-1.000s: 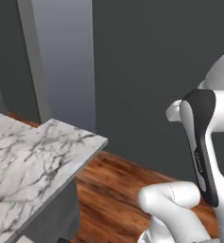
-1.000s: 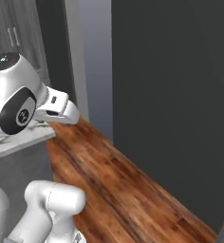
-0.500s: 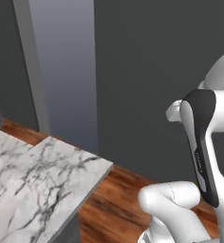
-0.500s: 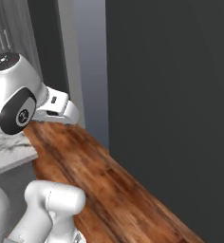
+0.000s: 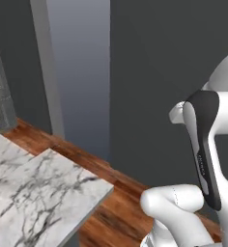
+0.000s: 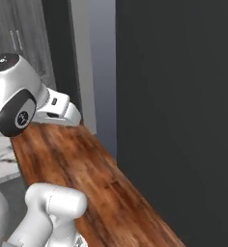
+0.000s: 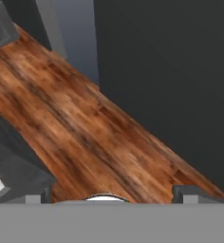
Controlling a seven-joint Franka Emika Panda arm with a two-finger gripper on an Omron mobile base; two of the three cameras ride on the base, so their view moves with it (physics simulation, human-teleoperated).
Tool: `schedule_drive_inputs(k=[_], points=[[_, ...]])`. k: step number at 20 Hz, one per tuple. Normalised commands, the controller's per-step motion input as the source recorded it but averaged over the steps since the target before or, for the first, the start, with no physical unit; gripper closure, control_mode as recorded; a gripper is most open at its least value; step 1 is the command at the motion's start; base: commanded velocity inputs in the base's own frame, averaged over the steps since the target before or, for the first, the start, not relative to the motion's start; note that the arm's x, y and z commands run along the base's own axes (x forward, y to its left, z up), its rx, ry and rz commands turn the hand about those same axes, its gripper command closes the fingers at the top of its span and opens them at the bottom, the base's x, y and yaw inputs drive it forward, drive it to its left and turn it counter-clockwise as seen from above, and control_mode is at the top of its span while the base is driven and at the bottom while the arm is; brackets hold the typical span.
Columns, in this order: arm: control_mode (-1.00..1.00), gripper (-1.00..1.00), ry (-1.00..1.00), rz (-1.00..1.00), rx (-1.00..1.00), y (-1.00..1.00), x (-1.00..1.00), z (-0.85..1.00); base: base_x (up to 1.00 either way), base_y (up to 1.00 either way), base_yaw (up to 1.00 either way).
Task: There is a tray on the dining counter. Grab the cup, mug, and pitcher and place them on the tray. The pitcher may be placed next to the tray if it cannot fit the tray.
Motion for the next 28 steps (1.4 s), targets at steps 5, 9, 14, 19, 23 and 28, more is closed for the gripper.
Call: schedule_drive_inputs(k=[5,9,14,19,23,28], points=[[1.00,-1.00,0.00,0.00,0.00,0.00,0.00,0.00,0.36,-0.58,0.44],[1.00,-1.00,0.00,0.00,0.00,0.00,0.00,0.00,0.38,-0.75,0.44],[1.00,-1.00,0.00,0.00,0.00,0.00,0.00,0.00,0.38,-0.85,0.44],[1.00,-1.00,0.00,0.00,0.00,0.00,0.00,0.00,0.42,-0.68,0.43],[1.00,-1.00,0.00,0.00,0.00,0.00,0.00,0.00,0.51,-0.42,0.41],[1.00,-1.00,0.00,0.00,0.00,0.00,0.00,0.00,0.56,-0.03,0.41]])
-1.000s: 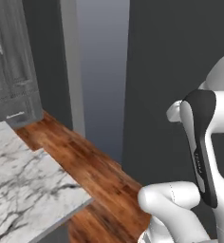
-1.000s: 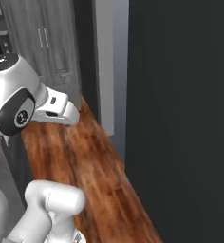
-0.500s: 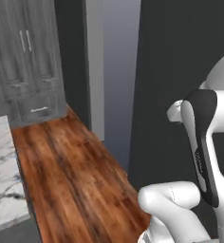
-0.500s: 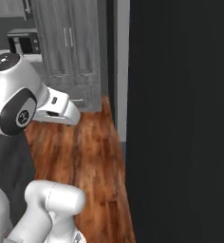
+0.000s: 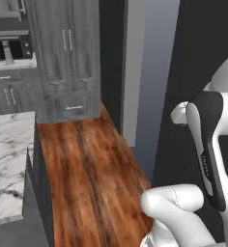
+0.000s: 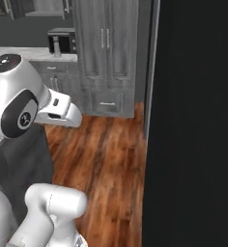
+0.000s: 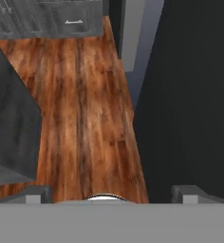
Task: There is a tray on the dining counter. Grab the cup, mug, and pitcher and place them on the tray. The pitcher may be placed next to the tray if it cannot fit the tray.
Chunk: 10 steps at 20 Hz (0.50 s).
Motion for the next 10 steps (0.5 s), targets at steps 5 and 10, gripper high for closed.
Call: schedule_drive_inputs(k=[5,10], points=[[1.00,-1.00,0.00,0.00,0.00,0.00,0.00,0.00,0.63,-0.03,0.37],[1.00,-1.00,0.00,0.00,0.00,0.00,0.00,0.00,0.76,-0.37,0.23]])
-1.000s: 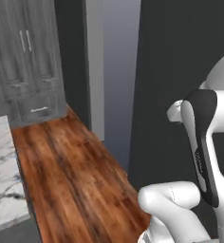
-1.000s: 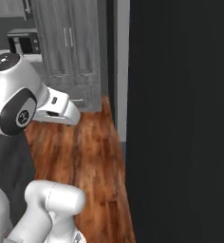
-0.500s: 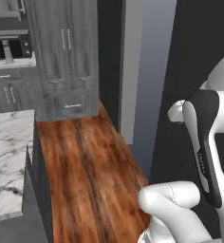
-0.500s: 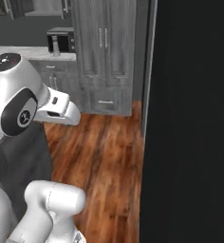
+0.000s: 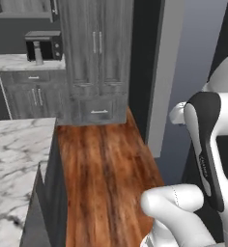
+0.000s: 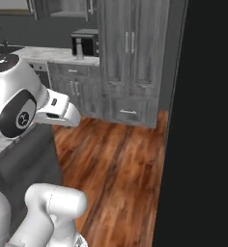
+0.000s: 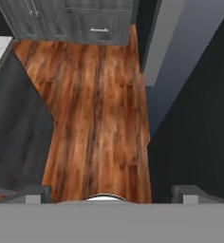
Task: There is a tray on the dining counter. Grab the cup, mug, and pitcher and place them on the tray. The pitcher may be placed next to the tray if it cannot fit the tray.
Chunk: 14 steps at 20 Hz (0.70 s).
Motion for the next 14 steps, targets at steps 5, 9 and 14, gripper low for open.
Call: schedule_drive_inputs(k=[5,9,14], points=[[1.00,-1.00,0.00,0.00,0.00,0.00,0.00,0.00,0.85,-0.24,0.07],[1.00,-1.00,0.00,0.00,0.00,0.00,0.00,0.00,0.88,-0.16,0.05],[1.00,-1.00,0.00,0.00,0.00,0.00,0.00,0.00,0.91,-0.07,0.06]])
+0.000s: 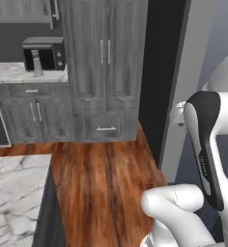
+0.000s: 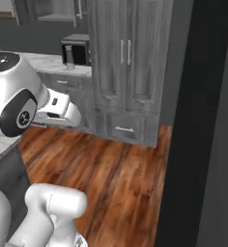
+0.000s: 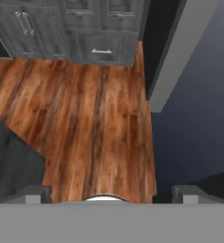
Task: There is a tray on the dining counter. Grab the cup, mug, and pitcher and place them on the tray. The pitcher may be placed next to the tray if it cannot fit the tray.
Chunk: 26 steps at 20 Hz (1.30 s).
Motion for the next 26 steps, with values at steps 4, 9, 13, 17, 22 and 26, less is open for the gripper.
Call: schedule_drive_inputs(k=[4,9,13,17,22,26], points=[[1.00,-1.00,0.00,0.00,0.00,0.00,0.00,0.00,0.92,0.00,0.06],[1.00,-1.00,0.00,0.00,0.00,0.00,0.00,0.00,0.94,0.00,0.08],[1.00,-1.00,0.00,0.00,0.00,0.00,0.00,0.00,0.96,0.00,0.08],[1.00,-1.00,0.00,0.00,0.00,0.00,0.00,0.00,0.89,0.00,0.13],[1.00,-1.00,0.00,0.00,0.00,0.00,0.00,0.00,0.78,0.05,0.21],[1.00,-1.00,0.00,0.00,0.00,0.00,0.00,0.00,0.53,0.04,0.41]])
